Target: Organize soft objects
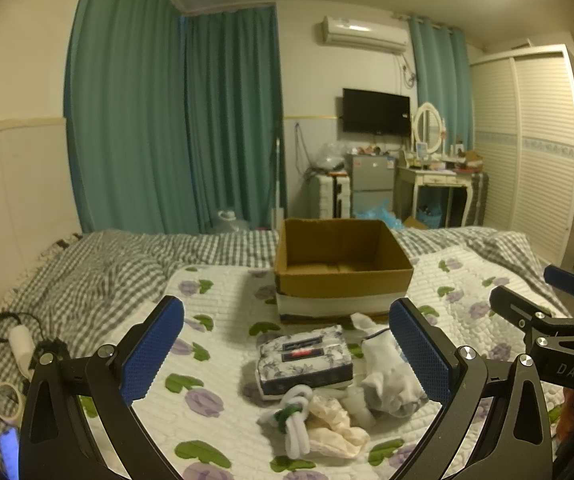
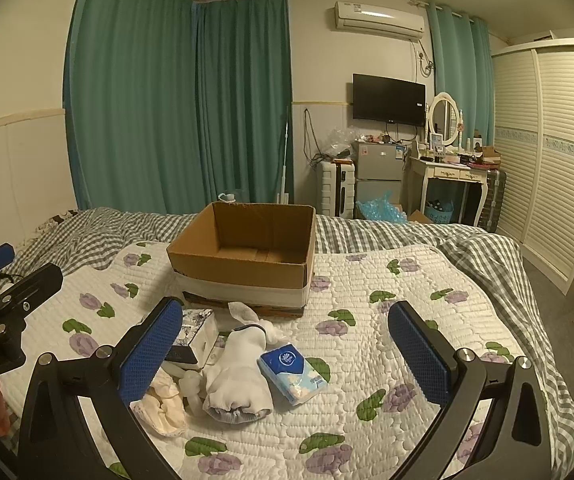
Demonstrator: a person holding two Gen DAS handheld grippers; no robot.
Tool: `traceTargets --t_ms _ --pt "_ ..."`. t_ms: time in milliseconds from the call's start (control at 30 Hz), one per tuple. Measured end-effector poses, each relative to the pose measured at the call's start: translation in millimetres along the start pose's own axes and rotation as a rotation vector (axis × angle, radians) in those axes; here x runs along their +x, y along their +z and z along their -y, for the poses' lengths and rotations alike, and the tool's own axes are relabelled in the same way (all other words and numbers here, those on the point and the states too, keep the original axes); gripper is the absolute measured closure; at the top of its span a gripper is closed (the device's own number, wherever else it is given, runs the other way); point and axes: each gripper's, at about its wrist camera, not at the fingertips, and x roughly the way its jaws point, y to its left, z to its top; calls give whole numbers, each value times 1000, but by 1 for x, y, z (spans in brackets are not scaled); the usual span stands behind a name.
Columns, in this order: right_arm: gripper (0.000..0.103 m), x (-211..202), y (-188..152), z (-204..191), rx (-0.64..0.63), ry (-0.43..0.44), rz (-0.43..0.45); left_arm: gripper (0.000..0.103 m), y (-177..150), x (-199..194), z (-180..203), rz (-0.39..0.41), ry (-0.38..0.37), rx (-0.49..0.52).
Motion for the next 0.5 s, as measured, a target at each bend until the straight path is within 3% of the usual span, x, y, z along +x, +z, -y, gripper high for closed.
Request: traceTargets --t_ms 500 --pt "0 1 0 0 0 1 -3 0 0 0 -2 -3 0 -3"
